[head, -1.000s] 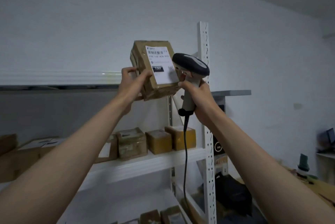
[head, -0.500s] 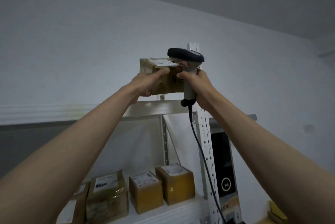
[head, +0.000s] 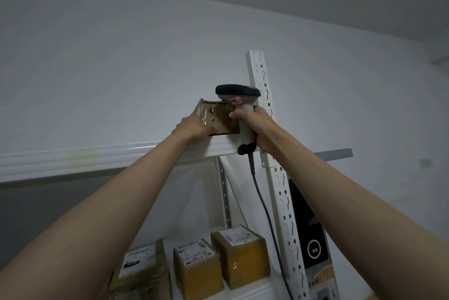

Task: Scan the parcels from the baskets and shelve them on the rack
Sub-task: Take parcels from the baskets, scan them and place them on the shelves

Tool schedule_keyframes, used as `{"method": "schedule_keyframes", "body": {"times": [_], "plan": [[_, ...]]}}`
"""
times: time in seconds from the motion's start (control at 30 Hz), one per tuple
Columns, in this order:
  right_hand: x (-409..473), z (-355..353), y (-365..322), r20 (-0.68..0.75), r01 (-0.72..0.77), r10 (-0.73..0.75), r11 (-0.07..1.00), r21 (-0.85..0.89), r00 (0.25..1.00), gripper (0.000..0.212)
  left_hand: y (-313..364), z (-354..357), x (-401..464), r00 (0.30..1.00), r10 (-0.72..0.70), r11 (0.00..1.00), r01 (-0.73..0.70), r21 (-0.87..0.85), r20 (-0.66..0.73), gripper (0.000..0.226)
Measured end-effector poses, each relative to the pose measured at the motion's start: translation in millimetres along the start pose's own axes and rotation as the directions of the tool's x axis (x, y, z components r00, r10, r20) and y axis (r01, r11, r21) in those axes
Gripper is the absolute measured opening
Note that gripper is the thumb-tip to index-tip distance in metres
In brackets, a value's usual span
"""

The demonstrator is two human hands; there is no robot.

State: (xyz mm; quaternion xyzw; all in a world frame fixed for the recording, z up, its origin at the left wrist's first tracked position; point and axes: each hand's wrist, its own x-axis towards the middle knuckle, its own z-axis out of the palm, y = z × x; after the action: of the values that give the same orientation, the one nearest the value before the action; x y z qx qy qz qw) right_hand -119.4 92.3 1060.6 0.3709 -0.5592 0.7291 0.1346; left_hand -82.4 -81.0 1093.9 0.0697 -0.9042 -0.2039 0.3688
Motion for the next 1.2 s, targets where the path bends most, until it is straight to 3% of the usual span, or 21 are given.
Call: {"method": "schedule_keyframes", "body": {"times": [0.2, 0.4, 0.47, 0.63, 0.77, 1.0, 1.2], "plan": [[-3.9, -1.3, -0.9, 0.046, -0.046, 0.047, 0.999, -0.029, 0.998, 0.013, -0.4, 4.3, -0.7, 0.998, -0.047, 0.995, 0.051, 0.085, -0.051, 0.038], [-18.8, -0.5, 6.4, 0.003, -0.074, 0.075, 0.996, -0.04, 0.997, 0.023, -4.0, 6.2, -13.9, 0.992, -0.031, 0.989, 0.048, 0.141, -0.121, 0.065], [-27.8, -1.0, 10.7, -0.049, -0.08, 0.079, 0.996, -0.028, 0.996, 0.03, -8.2, 3.6, -23.8, 0.989, 0.011, 0.996, 0.002, 0.091, -0.146, 0.065], [-61.3, 3.6, 16.5, -0.1, -0.107, 0.101, 0.993, -0.054, 0.99, 0.024, -26.8, -15.4, -64.1, 0.946, 0.211, 0.963, -0.245, -0.117, -0.248, 0.062], [-97.1, 11.1, 12.5, -0.045, -0.129, 0.125, 0.985, -0.116, 0.991, 0.028, -42.0, -29.5, -106.5, 0.907, 0.295, 0.918, -0.356, -0.175, -0.301, 0.038], [-199.7, 20.6, 16.3, 0.043, -0.352, 0.366, 0.915, -0.196, 0.929, 0.033, -73.1, -14.2, -206.1, 0.919, 0.393, 0.908, -0.388, -0.159, 0.004, 0.024], [-303.6, 9.3, 38.5, -0.044, -0.596, 0.603, 0.772, -0.218, 0.797, 0.041, -94.6, 39.5, -300.5, 0.897, 0.344, 0.927, -0.277, -0.253, 0.279, 0.022]]}}
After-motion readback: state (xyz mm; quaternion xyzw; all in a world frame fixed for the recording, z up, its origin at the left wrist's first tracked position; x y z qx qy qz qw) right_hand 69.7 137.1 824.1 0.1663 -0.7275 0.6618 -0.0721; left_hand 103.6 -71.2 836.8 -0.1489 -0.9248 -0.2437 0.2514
